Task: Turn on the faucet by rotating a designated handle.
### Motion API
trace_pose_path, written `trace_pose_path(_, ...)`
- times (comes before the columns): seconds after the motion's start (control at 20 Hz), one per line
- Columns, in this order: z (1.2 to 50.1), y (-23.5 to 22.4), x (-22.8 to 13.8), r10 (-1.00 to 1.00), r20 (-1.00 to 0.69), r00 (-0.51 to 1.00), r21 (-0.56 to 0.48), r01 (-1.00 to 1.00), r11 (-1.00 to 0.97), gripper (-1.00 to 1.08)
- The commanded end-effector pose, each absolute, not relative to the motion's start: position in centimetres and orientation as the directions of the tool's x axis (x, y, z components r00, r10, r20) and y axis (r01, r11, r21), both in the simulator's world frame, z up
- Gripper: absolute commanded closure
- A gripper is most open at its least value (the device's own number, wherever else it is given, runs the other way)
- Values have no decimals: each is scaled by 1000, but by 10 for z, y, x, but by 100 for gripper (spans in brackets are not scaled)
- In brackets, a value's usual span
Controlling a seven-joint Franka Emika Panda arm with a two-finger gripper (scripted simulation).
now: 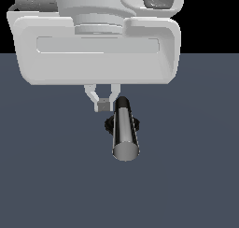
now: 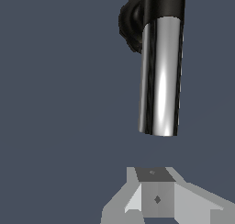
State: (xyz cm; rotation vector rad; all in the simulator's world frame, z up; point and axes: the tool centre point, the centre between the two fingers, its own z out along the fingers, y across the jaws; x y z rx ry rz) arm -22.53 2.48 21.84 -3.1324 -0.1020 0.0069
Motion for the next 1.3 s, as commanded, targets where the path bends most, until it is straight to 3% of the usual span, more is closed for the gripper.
trace_pose_path(0.0,202,27,-223,71,-3,997,-7,71,-997,108)
trace_pose_path(0.65,131,37,-211,96,-1,995,-3,96,-995,108)
trace_pose_path(1.25,110,39,-206,103,0,995,-1,103,-995,108)
